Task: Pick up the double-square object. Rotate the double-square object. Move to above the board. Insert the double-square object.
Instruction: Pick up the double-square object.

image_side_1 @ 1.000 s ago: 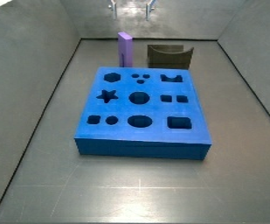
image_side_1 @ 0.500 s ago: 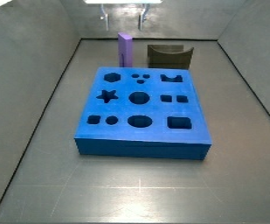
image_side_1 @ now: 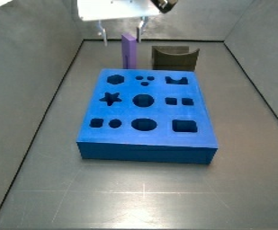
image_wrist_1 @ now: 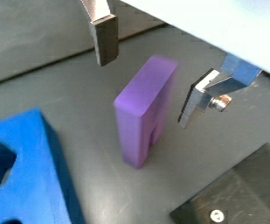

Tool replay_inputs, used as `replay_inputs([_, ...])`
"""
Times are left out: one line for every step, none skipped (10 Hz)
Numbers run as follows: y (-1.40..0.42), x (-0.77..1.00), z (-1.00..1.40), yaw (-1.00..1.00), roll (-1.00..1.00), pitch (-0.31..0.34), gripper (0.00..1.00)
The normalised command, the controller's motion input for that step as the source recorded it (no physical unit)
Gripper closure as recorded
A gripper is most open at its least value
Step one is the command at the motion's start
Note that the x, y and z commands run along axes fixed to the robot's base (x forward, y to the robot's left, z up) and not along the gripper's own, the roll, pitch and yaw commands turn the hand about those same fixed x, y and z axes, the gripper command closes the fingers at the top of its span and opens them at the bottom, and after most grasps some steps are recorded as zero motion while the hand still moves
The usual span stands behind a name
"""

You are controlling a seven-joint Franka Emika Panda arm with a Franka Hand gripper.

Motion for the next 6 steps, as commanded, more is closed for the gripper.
replay_inputs([-0.16,0.00,-0.28,0.16,-0.01,-0.097,0.00])
replay_inputs([0.00,0.00,0.00,0.00,0.01,0.000,0.00])
replay_inputs([0.00,0.00,0.00,0.00,0.03,0.000,1.00])
replay_inputs([0.00,0.00,0.00,0.00,0.00,0.000,1.00])
replay_inputs([0.00,0.00,0.00,0.00,0.00,0.000,1.00])
replay_inputs([0.00,0.00,0.00,0.00,0.00,0.000,1.00])
